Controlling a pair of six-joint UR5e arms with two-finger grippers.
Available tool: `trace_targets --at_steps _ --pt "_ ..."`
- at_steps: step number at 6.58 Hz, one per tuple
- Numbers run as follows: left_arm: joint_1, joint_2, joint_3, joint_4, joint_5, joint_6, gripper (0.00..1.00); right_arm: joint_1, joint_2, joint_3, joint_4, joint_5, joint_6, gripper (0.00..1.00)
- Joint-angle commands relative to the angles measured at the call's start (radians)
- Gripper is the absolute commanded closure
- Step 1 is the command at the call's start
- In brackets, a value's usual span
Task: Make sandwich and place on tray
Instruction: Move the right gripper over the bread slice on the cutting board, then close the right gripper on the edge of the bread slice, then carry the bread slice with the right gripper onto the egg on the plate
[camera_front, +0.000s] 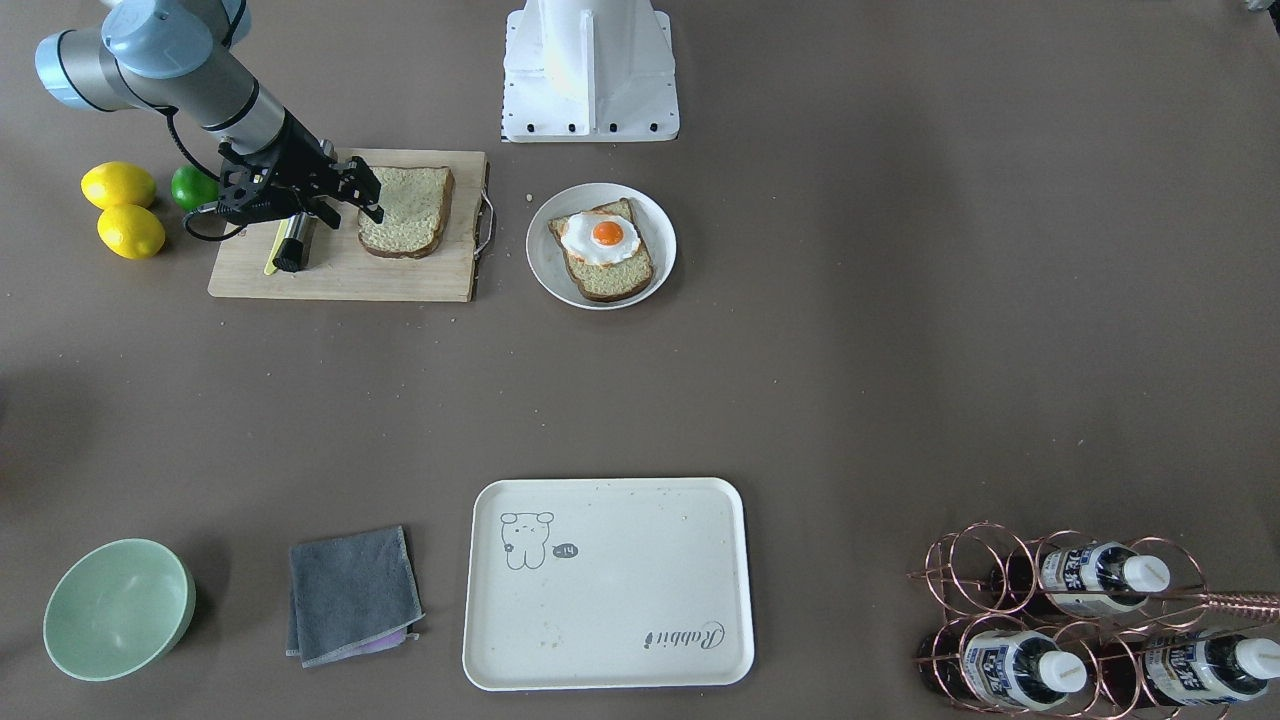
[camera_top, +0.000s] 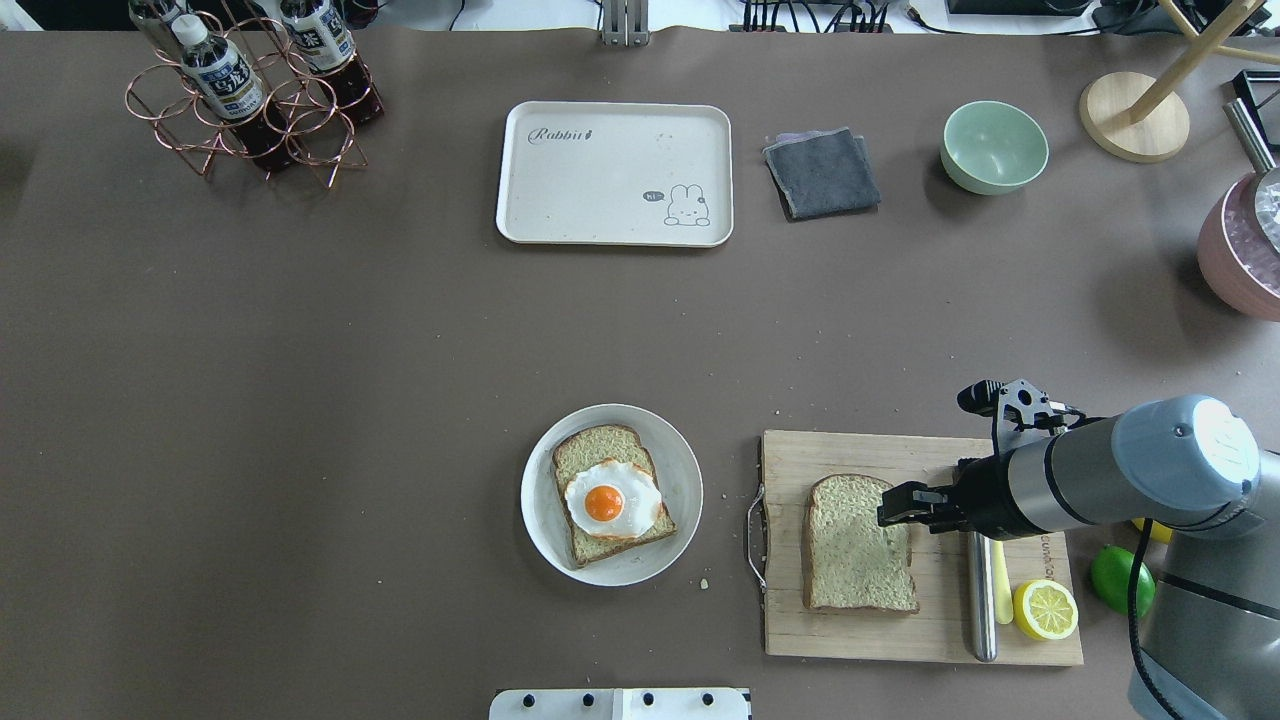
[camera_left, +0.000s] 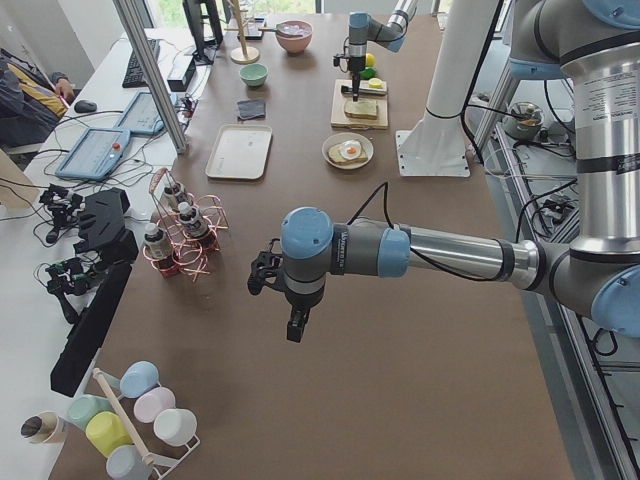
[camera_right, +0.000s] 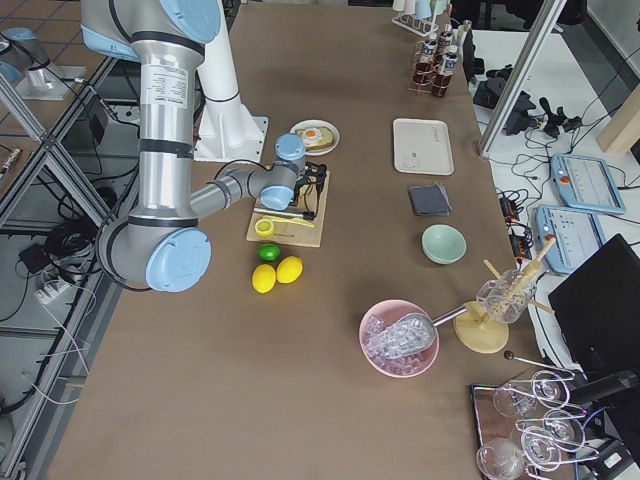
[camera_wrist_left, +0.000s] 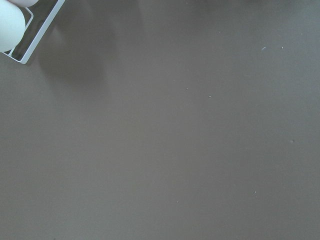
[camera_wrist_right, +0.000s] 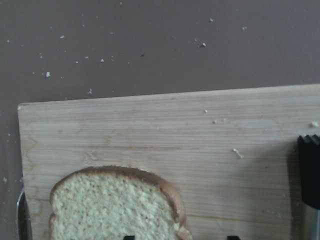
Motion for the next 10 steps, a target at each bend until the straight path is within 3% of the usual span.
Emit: trace_targets --at_steps 1,3,7,8,10 --pt "0.000 -0.001 -0.002 0.000 0.000 0.000 0.02 -0.008 0.003 -0.003 0.000 -0.005 0.000 0.59" --pt "0.000 0.002 -0.001 0.000 0.000 0.002 0.02 -0.013 0.007 -0.005 0.000 -0.005 0.000 0.99" --pt "0.000 0.010 0.004 -0.030 0.002 -0.002 0.02 0.031 0.042 0.069 0.005 0.036 -0.001 1.00" --pt "-0.002 0.014 0.004 -0.035 0.002 -0.002 0.02 0.030 0.114 0.060 0.003 0.039 -0.001 1.00" --pt "-0.002 0.014 0.002 -0.037 0.002 -0.002 0.02 0.010 0.328 -0.060 0.000 0.039 -0.003 1.00"
